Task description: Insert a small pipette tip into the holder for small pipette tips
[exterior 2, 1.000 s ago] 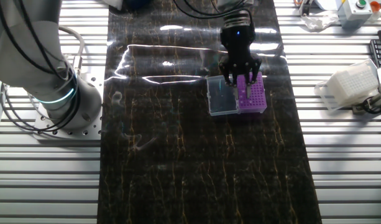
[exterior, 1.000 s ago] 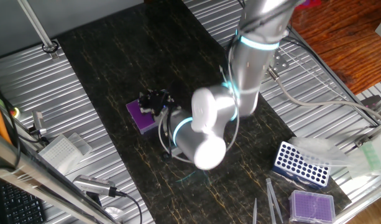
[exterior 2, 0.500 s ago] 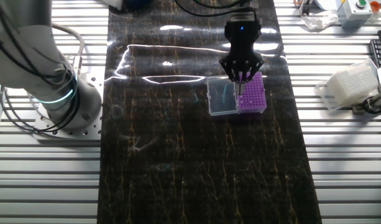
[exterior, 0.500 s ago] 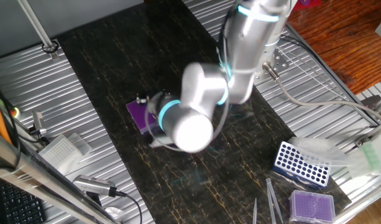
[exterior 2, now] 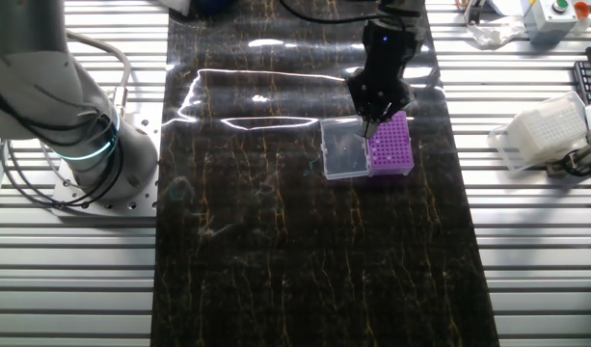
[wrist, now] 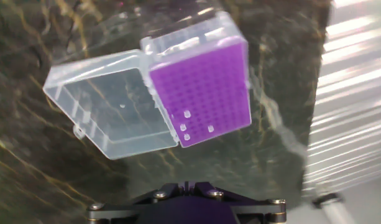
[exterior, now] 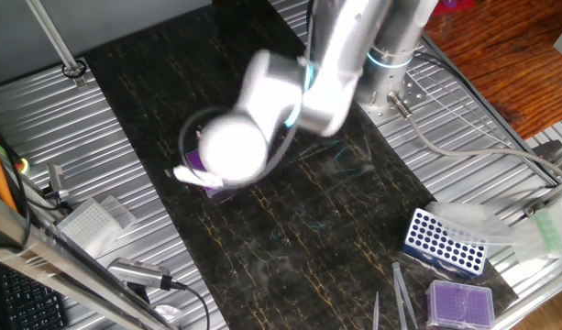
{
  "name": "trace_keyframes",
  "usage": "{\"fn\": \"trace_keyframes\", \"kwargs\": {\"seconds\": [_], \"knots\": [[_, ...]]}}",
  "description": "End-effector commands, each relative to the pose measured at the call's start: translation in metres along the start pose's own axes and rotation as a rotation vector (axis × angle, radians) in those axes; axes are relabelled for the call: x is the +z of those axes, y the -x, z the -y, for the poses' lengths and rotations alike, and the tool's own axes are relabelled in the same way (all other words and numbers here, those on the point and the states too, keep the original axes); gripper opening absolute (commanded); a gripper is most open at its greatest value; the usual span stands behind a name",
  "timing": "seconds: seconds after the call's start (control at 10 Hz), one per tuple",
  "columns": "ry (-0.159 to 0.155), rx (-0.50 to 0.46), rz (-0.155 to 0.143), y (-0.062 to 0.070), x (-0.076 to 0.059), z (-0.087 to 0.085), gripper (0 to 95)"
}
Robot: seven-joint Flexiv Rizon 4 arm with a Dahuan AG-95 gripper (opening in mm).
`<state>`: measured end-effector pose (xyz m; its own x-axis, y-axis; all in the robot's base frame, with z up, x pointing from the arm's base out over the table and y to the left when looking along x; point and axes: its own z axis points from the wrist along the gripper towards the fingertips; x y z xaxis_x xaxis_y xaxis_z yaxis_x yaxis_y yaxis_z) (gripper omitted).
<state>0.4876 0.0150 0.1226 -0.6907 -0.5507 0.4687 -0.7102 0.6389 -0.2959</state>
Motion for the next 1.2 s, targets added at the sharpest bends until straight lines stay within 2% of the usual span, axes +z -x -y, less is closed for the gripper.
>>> {"fn": "trace_keyframes", "kwargs": {"seconds": [0.1,0.3,0.4,0.5,0.6,0.8,1.0,1.2], "knots": [[0.103,0.243,0.069,-0.005,-0.008,-0.004,0.0],[0.103,0.292,0.083,-0.005,-0.009,-0.005,0.0],[0.128,0.339,0.098,-0.006,-0.01,-0.005,0.0],[0.183,0.397,0.125,-0.007,-0.012,-0.006,0.0],[0.251,0.46,0.156,-0.007,-0.013,-0.007,0.0],[0.332,0.539,0.178,-0.008,-0.013,-0.007,0.0],[0.372,0.613,0.181,-0.009,-0.014,-0.008,0.0],[0.428,0.69,0.188,-0.011,-0.018,-0.01,0.0]]}}
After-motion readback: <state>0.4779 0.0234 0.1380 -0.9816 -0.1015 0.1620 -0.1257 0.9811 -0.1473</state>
